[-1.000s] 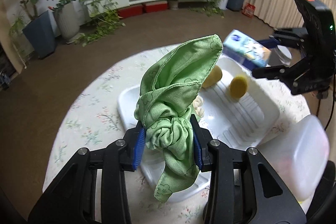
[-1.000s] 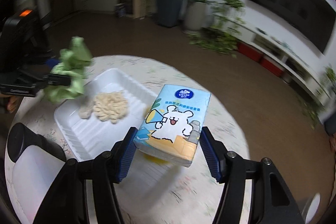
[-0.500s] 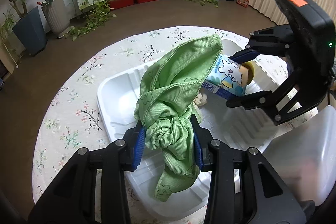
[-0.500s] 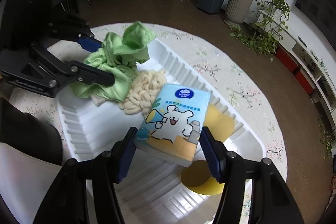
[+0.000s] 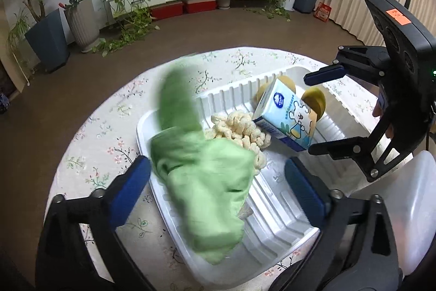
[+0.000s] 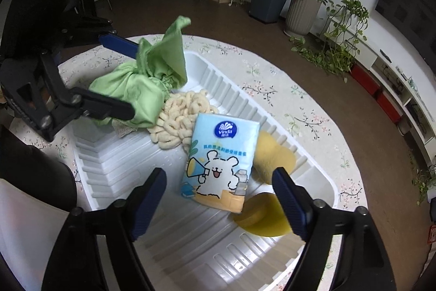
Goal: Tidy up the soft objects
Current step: 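Move both grippers back to the yellow sponges and yellow tissue pack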
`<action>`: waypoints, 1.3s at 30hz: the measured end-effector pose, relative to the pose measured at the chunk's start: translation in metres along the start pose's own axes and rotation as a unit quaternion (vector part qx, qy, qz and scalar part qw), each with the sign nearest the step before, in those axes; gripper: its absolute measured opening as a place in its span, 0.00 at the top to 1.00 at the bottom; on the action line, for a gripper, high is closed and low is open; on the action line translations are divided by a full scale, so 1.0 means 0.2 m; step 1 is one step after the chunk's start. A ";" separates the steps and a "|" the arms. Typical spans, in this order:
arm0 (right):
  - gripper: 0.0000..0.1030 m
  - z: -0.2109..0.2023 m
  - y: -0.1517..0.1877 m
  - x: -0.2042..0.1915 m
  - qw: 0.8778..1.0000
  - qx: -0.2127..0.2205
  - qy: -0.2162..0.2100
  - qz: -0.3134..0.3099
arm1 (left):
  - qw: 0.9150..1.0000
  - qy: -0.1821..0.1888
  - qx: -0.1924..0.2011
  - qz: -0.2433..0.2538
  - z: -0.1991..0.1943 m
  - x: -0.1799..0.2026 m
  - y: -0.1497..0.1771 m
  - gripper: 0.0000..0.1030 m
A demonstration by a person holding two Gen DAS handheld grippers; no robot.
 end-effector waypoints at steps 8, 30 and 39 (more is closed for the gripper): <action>0.00 -0.16 0.00 0.06 0.999 0.032 0.023 0.028 | 0.999 -0.003 0.040 -0.004 -0.14 0.00 -0.03 0.00; 0.00 -0.95 0.57 -0.32 0.969 0.112 0.082 0.206 | 0.990 0.009 0.128 -0.053 -0.91 0.10 0.67 0.00; 0.00 -1.00 0.73 -0.80 0.955 0.111 0.051 0.270 | 0.990 0.027 0.119 -0.066 -1.03 0.29 1.06 0.00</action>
Point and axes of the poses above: each gripper's, at about its wrist camera, not at the fingertips, and z roughly the way its jaws point, x to its right, y to its underside, the point moved 6 cm from there along z, roughly the way its jaws point, and after that the axes turned 14 degrees about -z, right-handed, at the moved point
